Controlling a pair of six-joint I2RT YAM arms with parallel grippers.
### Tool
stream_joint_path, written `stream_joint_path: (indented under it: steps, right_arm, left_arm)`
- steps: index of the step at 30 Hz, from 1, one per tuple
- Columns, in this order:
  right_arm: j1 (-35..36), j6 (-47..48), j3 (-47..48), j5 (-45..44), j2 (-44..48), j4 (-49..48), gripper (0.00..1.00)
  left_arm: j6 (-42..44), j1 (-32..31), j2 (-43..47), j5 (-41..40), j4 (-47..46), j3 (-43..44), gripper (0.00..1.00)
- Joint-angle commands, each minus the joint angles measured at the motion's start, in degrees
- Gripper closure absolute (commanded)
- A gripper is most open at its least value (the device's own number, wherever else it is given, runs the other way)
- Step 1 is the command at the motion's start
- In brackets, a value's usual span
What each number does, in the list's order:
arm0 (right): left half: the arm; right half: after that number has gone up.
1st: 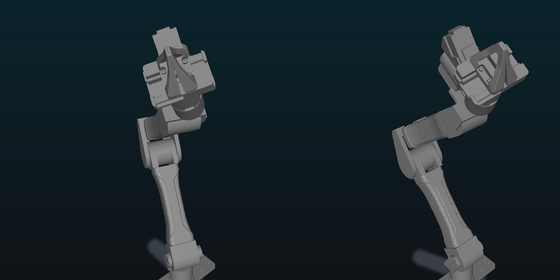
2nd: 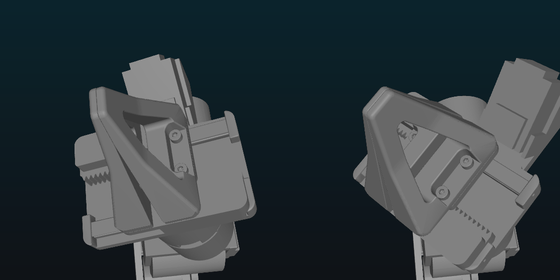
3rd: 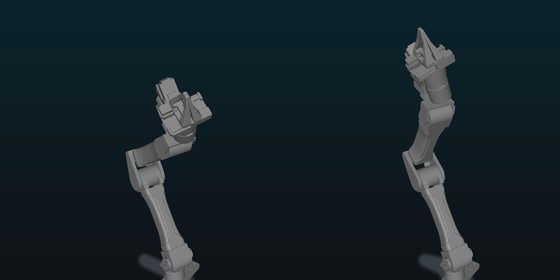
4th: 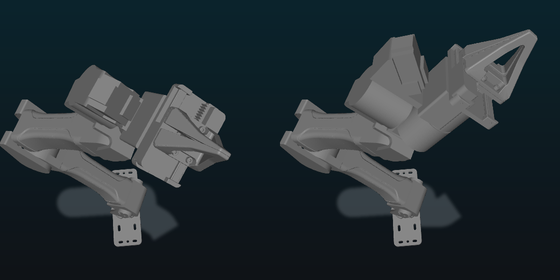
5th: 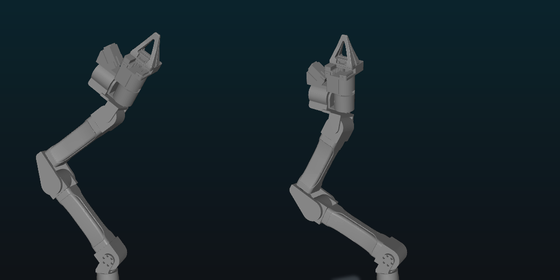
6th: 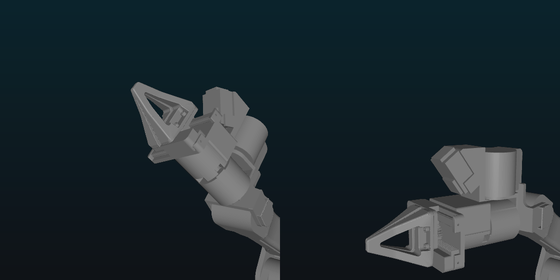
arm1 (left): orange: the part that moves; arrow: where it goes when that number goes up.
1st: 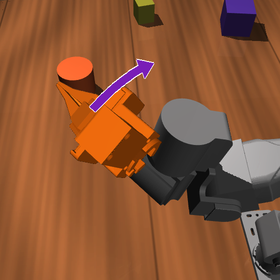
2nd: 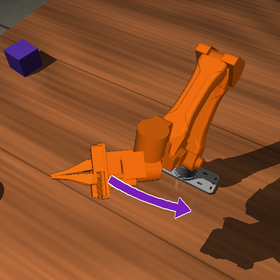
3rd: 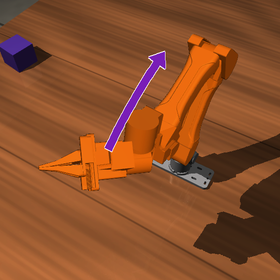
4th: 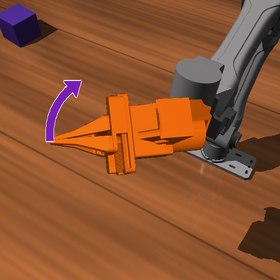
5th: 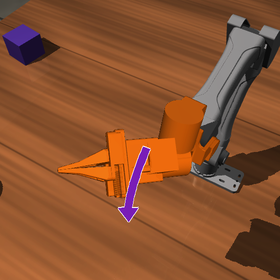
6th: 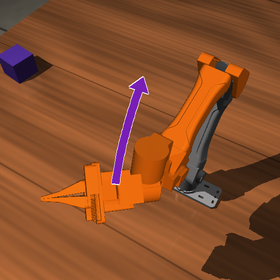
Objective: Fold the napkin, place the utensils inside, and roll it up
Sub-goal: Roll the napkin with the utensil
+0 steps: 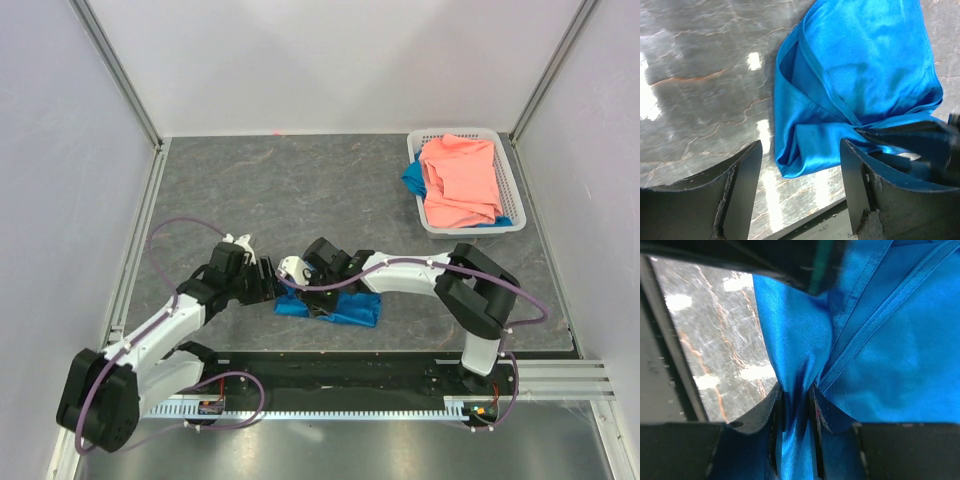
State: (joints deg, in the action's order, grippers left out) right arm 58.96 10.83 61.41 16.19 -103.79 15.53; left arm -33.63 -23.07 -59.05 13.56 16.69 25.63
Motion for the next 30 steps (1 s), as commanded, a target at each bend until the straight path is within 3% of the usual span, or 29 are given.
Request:
stream_joint_path:
  steps: [1,7,14,25,30]
  right_arm:
    - [-2.4,-2.0,-0.5,14.6,-7.1,7.2,0.86]
    - [-8.7,-3.6,1.6,29.4,-10.3,7.8,0.86]
    - [-14.2,-4.2,4.4,39.4,-14.9,9.5,0.86]
    - [-18.2,-4.2,10.7,44.2,-23.9,14.9,0.88]
    - [-18.6,-4.2,12.7,44.5,-26.5,16.2,0.89]
  left_arm:
    - [-1.2,0.0,6.8,-3.0,-1.0,-2.5,0.3]
    - [-0.7,0.0,13.8,1.5,-6.7,-6.9,0.3]
    - [-0.4,0.0,14.0,3.8,-10.2,-8.8,0.32]
    - [0.9,-0.1,8.0,7.9,-16.4,-10.9,0.4]
    - [1.2,-0.1,4.5,9.3,-19.8,-11.3,0.5]
